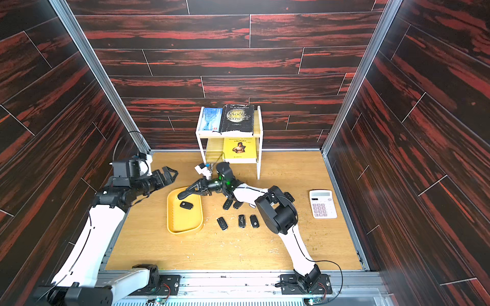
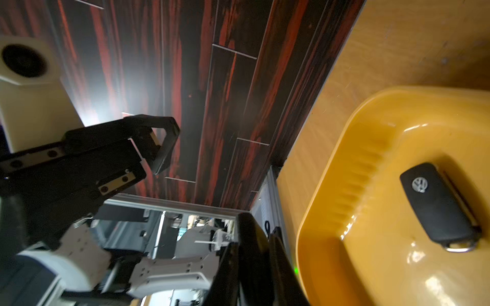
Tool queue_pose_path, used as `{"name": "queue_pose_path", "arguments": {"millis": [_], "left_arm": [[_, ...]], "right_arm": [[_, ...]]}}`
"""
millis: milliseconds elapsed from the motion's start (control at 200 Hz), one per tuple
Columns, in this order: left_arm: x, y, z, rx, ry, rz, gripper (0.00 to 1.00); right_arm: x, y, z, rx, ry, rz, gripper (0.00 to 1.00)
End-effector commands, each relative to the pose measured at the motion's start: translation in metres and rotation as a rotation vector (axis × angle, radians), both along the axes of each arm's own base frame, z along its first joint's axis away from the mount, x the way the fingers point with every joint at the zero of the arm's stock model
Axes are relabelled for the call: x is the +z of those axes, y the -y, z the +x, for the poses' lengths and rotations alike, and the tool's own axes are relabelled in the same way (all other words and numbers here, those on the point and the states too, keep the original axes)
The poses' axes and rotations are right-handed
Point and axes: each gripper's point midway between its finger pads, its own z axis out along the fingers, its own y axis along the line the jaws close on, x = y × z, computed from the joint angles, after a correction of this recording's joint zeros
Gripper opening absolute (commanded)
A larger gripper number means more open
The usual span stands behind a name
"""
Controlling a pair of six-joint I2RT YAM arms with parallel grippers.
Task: Place the car key into the storage box
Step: Place the car key in the storage box.
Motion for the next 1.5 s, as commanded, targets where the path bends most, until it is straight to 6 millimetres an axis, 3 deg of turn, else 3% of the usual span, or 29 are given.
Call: {"name": "queue_pose_path", "arguments": {"millis": [0, 235, 556, 802, 967, 1378, 1493], "left_arm": [[0.013, 0.005, -0.004, -0.015, -0.011, -0.146, 1.0], [-0.016, -0.017, 0.018, 0.082, -0.112, -0.273, 1.0], [-0.045, -0.031, 0.036, 0.141, -0.219, -0.3, 1.0], [-0.054, -0.038, 0.04, 0.169, -0.237, -0.283, 1.0], [-0.05, -0.057, 0.035, 0.259, -0.214, -0.206, 1.0], [-0.063, -0.112, 0.021, 0.504, -0.193, -0.185, 1.0], [-0.069, -0.12, 0.017, 0.535, -0.209, -0.149, 1.0]], "right_arm": [[-0.024, 0.004, -0.009, -0.015, 0.148, -0.209, 0.09], [-0.046, 0.01, -0.002, -0.098, 0.324, -0.452, 0.09], [-0.074, 0.003, -0.02, -0.081, 0.492, -0.701, 0.1], [-0.098, -0.014, -0.044, -0.016, 0.493, -0.765, 0.09], [-0.114, -0.021, -0.057, 0.02, 0.479, -0.79, 0.09], [-0.118, -0.038, -0.087, 0.117, 0.405, -0.702, 0.09], [-0.121, -0.045, -0.091, 0.146, 0.378, -0.674, 0.11]]}}
